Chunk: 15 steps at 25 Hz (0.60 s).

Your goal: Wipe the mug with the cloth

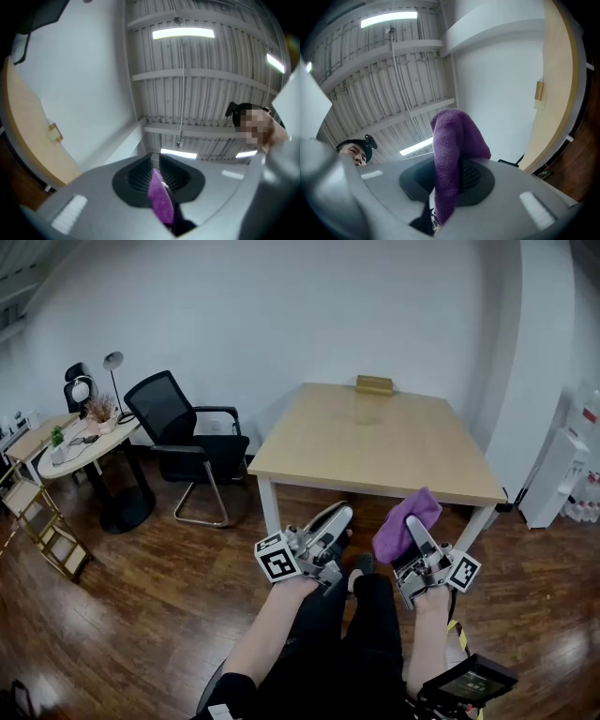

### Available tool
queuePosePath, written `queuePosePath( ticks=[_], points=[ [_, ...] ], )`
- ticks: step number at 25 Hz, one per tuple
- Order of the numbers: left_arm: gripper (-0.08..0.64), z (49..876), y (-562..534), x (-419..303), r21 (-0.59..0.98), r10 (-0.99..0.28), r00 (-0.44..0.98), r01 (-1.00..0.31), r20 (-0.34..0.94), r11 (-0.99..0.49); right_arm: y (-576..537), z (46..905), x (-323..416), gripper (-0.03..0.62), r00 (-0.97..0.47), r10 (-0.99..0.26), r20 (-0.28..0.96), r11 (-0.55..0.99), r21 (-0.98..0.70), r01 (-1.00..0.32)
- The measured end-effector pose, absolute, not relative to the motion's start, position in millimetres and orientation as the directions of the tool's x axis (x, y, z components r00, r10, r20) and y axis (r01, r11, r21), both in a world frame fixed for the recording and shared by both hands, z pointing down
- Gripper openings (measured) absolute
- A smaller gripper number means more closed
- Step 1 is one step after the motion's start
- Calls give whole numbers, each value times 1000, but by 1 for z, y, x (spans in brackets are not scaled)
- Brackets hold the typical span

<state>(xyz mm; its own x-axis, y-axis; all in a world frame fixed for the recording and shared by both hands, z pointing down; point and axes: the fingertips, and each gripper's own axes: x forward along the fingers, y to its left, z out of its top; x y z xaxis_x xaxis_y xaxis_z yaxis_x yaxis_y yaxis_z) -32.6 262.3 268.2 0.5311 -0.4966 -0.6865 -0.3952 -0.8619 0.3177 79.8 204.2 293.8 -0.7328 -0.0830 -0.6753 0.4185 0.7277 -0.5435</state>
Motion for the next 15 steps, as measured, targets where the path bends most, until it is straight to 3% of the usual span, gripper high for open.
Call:
queuePosePath(
  ticks=[15],
  points=[
    [32,256,290,-31,297,-483,523,-401,-702,-866,239,278,91,57,-724,-46,-688,769,-487,414]
  ],
)
